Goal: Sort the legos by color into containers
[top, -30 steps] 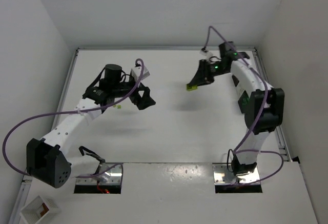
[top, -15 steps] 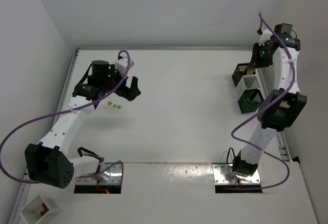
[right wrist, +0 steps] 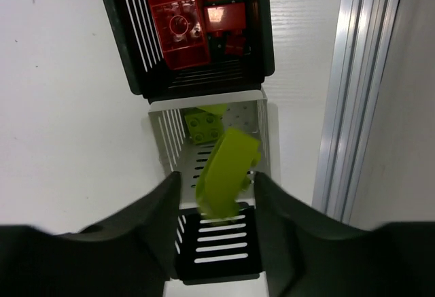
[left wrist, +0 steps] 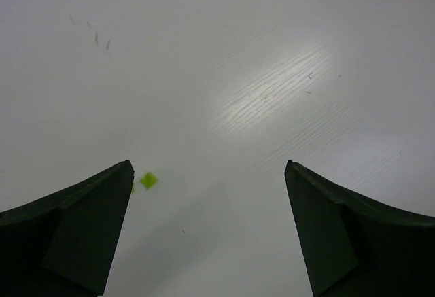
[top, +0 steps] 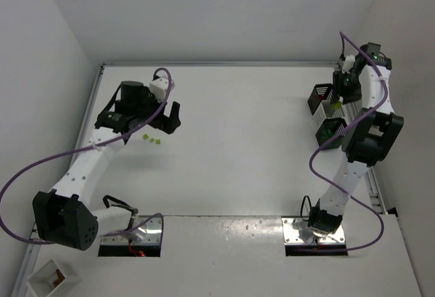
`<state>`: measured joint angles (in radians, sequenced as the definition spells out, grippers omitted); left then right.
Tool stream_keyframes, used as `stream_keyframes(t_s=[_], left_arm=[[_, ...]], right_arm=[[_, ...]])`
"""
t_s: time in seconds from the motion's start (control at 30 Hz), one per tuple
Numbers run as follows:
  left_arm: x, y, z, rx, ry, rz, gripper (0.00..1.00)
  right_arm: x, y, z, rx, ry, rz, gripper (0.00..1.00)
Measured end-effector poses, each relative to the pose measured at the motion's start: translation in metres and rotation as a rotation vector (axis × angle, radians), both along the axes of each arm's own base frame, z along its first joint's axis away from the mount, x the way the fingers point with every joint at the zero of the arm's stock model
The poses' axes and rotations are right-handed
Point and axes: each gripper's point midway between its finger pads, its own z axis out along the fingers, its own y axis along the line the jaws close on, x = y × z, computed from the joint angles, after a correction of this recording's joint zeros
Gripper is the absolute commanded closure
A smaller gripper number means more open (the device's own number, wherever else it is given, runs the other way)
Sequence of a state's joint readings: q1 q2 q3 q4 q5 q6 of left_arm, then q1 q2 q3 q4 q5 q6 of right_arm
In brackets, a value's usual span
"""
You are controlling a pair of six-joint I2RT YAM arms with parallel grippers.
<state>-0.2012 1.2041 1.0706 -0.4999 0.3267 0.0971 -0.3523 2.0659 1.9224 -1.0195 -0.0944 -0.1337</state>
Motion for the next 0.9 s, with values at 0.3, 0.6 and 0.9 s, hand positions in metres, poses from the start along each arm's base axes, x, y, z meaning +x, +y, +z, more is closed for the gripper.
stream_keyframes(t_s=[0.3,0.6,0.9], left_arm=[[0.007,0.039,-0.024,0.042,0.081,0.103,0.08],[-0.007,0.082,-0.071,0.16,0.152,0.087,0.27],[0.001,0.113,-0.131,0.294,0.28,0.148,0.49]], right_arm=[[0.005,0.006,0.001,0.018,-0.021,0.013,0.41],[-0.048,0.127,0.019,0.341,-0.058,0.199,0.42],[-0.086,0.199,-0.01,0.47,0.009,0.268,0.42]])
